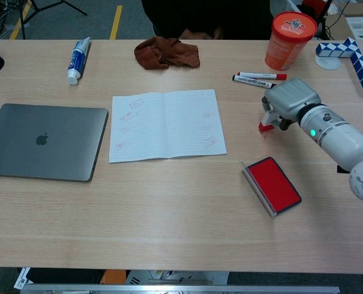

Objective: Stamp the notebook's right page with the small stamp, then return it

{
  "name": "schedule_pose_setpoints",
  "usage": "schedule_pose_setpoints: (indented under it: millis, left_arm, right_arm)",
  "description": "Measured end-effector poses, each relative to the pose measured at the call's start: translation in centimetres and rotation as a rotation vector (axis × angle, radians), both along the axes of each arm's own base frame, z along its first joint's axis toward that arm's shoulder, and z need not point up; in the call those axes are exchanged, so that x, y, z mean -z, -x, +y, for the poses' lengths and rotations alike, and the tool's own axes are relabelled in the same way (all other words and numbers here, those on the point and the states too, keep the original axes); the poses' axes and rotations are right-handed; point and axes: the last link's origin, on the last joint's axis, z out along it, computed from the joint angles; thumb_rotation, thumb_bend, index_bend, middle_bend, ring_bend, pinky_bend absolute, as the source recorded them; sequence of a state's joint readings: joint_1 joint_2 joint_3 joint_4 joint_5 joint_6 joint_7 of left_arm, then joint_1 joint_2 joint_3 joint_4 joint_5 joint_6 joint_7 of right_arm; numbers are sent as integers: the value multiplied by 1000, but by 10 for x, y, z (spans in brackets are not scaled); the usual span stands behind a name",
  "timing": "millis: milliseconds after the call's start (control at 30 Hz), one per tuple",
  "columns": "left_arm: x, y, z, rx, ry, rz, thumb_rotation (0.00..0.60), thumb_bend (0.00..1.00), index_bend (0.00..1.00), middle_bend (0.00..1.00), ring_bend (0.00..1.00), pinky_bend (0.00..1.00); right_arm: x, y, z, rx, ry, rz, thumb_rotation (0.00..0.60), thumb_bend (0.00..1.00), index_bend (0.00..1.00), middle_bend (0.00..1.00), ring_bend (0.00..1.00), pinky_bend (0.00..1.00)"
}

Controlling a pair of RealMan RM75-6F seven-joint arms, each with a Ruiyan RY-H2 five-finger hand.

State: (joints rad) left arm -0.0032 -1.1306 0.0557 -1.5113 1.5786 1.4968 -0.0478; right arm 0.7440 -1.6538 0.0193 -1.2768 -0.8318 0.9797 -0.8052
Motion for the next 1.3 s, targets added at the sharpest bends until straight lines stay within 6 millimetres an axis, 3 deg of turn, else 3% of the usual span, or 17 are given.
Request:
schedule_pose_setpoints:
  millis: [500,1300]
  left_arm:
    - [1,2,1,-1,5,1,600,284,0,0,100,129]
    - [-2,1,0,-3,-3,2,600,284,0,0,100,128]
  right_arm:
    - [0,-2,3,-18,6,-4,600,224,650,551,510,527]
    - [-4,-7,-3,6,14,-27,600,214,553,519,484,498]
